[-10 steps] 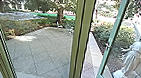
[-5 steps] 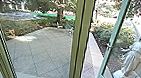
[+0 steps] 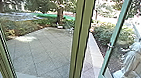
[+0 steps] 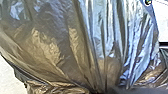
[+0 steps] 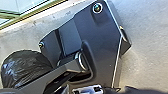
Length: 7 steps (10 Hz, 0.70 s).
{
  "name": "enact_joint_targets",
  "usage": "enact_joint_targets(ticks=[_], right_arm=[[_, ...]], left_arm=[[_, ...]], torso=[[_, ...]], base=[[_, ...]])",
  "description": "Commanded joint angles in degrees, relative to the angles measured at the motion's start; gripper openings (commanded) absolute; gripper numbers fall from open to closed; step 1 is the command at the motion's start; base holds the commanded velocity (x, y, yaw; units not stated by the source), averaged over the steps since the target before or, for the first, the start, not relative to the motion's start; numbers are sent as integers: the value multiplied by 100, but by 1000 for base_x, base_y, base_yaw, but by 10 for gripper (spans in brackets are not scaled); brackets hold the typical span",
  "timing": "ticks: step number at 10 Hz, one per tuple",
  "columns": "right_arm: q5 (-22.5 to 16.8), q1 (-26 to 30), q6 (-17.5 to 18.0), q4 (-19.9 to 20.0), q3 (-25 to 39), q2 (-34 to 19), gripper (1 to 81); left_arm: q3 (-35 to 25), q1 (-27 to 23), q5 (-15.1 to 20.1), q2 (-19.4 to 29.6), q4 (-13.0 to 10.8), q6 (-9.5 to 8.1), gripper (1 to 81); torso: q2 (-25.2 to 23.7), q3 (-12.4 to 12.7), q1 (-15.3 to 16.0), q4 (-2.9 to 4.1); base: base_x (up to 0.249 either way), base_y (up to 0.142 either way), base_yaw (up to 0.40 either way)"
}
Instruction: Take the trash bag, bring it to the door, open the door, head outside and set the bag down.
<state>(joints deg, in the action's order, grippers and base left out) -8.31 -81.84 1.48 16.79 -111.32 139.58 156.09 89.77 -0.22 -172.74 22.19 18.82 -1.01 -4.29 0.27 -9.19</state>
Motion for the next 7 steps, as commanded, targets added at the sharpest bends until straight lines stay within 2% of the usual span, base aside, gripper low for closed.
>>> enact_joint_targets(ticks=[1, 6, 7], right_arm=[[-109, 48, -42, -9, -238, 220, 811], [-57, -31, -42, -18, -1161, 1090, 811], [4, -48, -50, -9, -1318, 1231, 811]], left_arm=[[71, -254, 365, -86, -39, 43, 10], [71, -394, 373, -68, -39, 34, 10], [71, -412, 374, -68, -39, 34, 10]], torso=[[0, 0, 0, 0], [-2, 2, 0, 0], [-2, 429, -2, 0]], base=[[0, 0, 0], [0, 0, 0], [0, 0, 0]])
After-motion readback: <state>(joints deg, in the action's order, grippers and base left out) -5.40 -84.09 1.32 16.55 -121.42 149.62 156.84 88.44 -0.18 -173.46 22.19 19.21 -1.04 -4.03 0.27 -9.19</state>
